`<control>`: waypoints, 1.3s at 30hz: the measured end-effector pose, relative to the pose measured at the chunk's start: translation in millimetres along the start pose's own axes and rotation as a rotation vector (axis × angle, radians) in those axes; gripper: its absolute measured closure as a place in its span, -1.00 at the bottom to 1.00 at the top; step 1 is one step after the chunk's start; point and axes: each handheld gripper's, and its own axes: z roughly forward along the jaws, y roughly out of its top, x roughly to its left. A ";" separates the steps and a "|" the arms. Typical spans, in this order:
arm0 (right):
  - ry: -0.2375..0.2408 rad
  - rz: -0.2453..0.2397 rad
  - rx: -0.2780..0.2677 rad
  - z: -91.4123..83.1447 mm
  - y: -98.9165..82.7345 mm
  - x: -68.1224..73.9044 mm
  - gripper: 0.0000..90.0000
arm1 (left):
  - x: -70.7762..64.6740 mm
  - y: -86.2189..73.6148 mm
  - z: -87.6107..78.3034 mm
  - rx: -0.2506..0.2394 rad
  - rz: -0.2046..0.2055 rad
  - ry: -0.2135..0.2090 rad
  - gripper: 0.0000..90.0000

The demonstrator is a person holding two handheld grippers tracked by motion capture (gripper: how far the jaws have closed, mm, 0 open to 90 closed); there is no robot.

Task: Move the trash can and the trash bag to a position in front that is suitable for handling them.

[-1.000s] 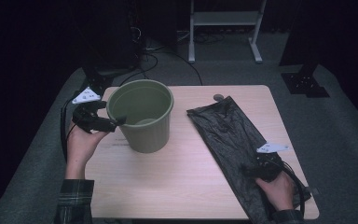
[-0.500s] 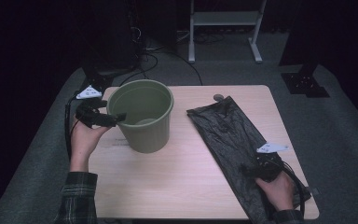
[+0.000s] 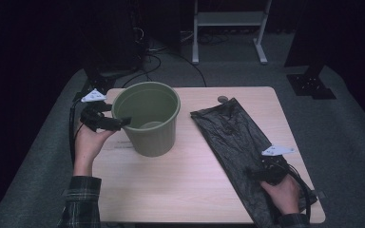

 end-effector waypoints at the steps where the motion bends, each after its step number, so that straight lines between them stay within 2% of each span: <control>1: 0.000 0.000 0.000 0.0 0.0 0.0 -0.78 | -1.3 0.2 0.4 0.001 0.005 -0.003 -1.00; 6: 0.000 -0.001 0.000 0.0 0.0 -0.1 -0.78 | -9.8 1.4 1.5 0.004 0.021 -0.046 -1.00; 14: 0.001 -0.001 0.000 -0.1 -0.1 0.0 -0.78 | -24.4 1.7 2.2 0.001 0.044 -0.066 -1.00; 20: 0.000 0.000 0.000 0.0 -0.1 0.0 -0.78 | -35.2 -1.3 2.8 -0.019 0.036 -0.084 -1.00; 33: 0.001 -0.001 0.000 -0.1 -0.1 -0.1 -0.78 | -78.6 -4.3 4.7 -0.034 0.082 -0.158 -1.00; 38: 0.001 -0.002 -0.001 -0.1 -0.2 -0.2 -0.78 | -95.9 -4.8 4.2 -0.031 0.098 -0.168 -1.00; 39: 0.001 -0.002 -0.001 -0.1 -0.2 -0.2 -0.78 | -95.9 -4.8 4.2 -0.031 0.098 -0.168 -1.00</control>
